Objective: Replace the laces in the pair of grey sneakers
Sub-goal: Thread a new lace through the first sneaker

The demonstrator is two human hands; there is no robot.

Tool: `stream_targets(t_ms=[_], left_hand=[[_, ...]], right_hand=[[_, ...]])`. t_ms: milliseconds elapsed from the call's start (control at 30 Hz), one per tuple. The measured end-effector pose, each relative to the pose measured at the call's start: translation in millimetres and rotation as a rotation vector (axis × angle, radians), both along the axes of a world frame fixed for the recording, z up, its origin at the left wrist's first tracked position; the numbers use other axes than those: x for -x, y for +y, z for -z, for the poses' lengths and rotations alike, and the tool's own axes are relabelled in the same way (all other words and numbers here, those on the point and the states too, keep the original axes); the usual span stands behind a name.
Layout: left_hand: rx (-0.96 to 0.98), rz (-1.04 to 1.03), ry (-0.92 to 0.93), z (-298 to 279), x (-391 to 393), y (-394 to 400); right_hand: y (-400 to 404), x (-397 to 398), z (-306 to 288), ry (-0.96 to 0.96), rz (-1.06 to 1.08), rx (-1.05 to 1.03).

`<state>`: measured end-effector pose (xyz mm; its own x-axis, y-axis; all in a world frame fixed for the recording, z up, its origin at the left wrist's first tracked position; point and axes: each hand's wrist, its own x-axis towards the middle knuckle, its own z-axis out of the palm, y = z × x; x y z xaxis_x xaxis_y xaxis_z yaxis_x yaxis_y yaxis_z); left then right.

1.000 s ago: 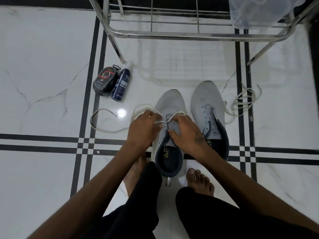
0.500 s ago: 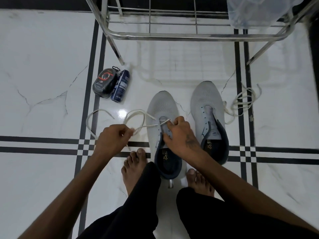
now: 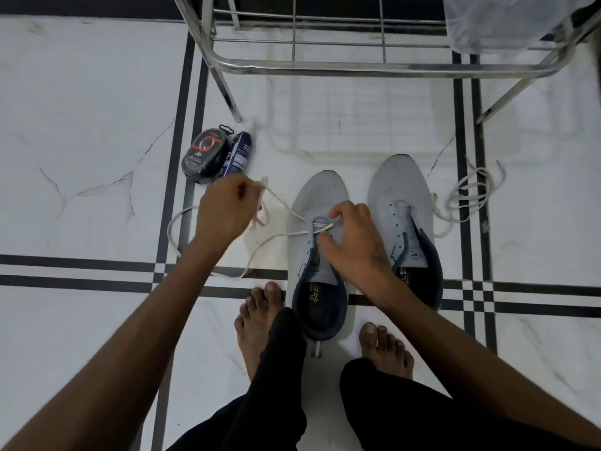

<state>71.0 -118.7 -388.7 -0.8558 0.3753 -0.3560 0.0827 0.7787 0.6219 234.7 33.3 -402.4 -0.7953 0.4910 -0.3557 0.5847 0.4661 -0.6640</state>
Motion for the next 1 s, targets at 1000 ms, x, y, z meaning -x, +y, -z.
stream_targets(t_ms=[1000], left_hand=[[0.476,0.290,0.275,-40,5,0]], right_hand=[[50,-9,-58,-0.090,-0.160,0.106]])
